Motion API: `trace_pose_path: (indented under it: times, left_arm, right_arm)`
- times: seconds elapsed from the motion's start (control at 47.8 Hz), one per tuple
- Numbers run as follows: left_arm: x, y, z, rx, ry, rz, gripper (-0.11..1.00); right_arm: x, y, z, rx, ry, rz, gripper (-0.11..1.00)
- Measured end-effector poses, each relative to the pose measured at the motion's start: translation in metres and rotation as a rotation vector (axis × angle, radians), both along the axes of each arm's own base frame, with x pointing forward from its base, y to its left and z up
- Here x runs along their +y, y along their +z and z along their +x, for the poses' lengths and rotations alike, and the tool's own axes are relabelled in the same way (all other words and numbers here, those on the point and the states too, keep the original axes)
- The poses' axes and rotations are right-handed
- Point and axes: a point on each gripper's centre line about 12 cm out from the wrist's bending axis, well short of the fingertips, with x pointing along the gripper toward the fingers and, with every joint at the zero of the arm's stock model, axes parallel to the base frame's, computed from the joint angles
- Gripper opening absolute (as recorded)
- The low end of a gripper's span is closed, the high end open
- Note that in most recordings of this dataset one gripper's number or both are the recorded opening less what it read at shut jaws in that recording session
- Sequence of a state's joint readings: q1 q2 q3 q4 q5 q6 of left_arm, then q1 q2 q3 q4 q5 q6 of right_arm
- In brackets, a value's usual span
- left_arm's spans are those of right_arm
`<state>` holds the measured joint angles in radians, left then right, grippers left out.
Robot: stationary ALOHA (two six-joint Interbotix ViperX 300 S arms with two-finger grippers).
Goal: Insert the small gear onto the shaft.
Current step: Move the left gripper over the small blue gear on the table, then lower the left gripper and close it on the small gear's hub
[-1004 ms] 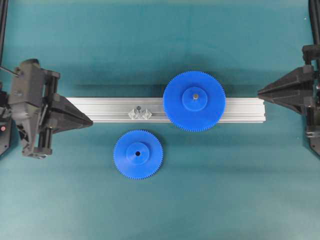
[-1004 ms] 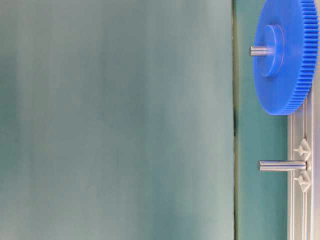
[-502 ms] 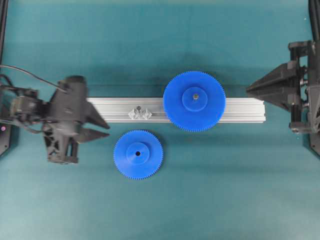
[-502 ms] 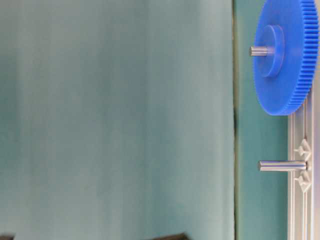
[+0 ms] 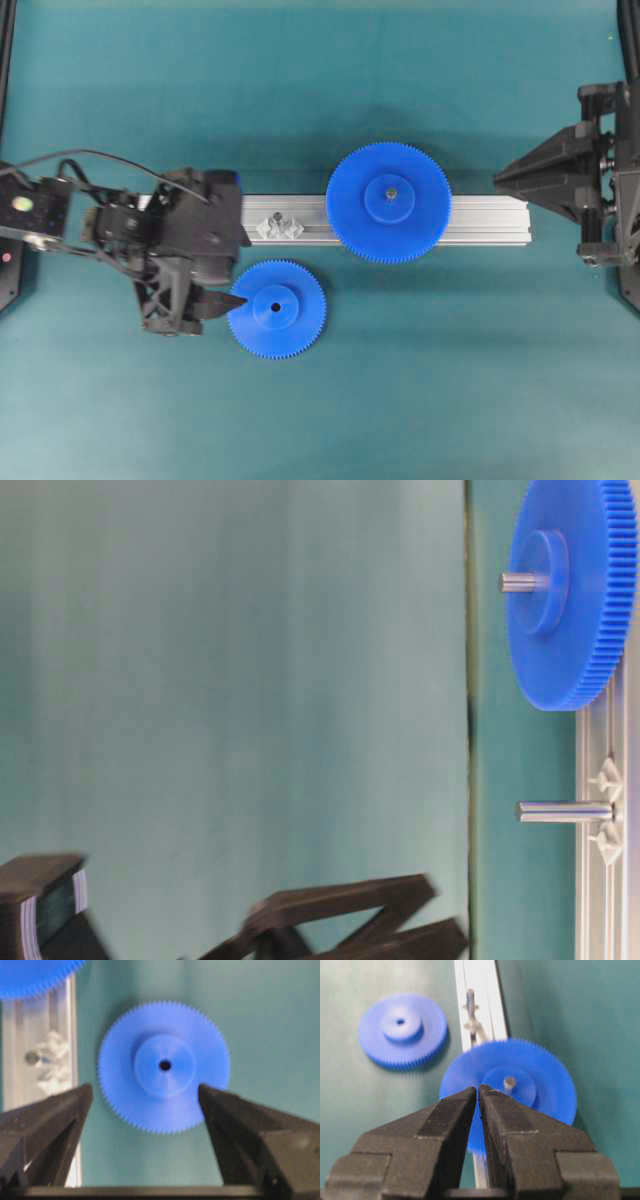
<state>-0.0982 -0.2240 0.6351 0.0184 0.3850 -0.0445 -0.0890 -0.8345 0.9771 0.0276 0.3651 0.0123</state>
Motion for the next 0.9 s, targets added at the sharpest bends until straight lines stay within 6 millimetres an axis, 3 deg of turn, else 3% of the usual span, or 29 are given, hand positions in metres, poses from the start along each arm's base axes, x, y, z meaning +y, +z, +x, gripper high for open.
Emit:
trace_pose_path:
  times: [0.314, 0.669, 0.9]
  left_arm:
    - [-0.004, -0.030, 0.023, 0.085, 0.011, -0.006, 0.90]
    - [-0.015, -0.079, 0.040, 0.215, 0.029, -0.022, 0.90]
    - [-0.016, -0.087, 0.048, 0.228, 0.028, -0.019, 0.90]
  right_arm:
    - [0.000, -0.015, -0.008, 0.024, -0.027, 0.042, 0.27]
    - [0.001, -0.012, -0.023, 0.000, -0.028, 0.045, 0.27]
    - [0.001, -0.018, -0.026, 0.040, -0.037, 0.059, 0.27]
